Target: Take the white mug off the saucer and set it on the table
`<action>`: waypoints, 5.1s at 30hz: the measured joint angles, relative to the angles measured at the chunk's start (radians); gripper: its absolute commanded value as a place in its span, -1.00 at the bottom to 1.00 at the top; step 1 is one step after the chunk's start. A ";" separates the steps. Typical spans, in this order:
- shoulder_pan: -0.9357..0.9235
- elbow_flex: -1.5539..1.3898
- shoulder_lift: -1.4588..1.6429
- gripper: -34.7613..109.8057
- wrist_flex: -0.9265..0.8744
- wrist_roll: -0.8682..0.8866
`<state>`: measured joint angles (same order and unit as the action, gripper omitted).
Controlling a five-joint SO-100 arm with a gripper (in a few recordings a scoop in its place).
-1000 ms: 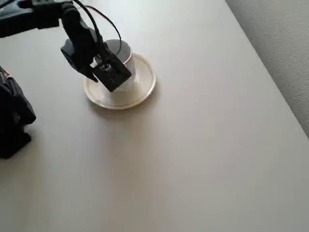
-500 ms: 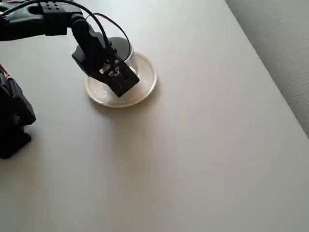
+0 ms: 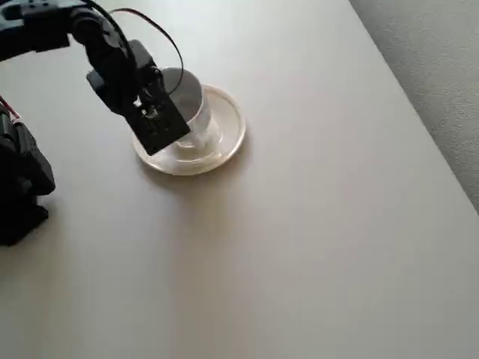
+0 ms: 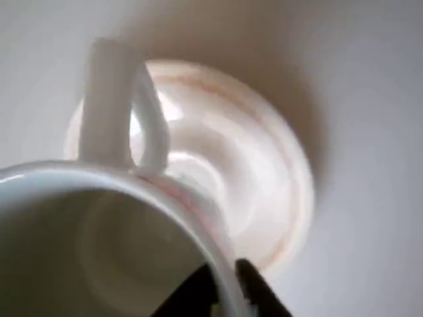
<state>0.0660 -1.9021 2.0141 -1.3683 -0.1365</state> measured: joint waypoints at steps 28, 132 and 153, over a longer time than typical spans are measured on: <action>-0.575 -0.101 0.008 -0.54 0.112 -0.718; -0.087 -1.048 1.279 -0.50 0.012 0.005; -0.087 -1.048 1.279 -0.50 0.012 0.005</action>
<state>-0.0215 -2.9498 3.2935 -1.3560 -0.1319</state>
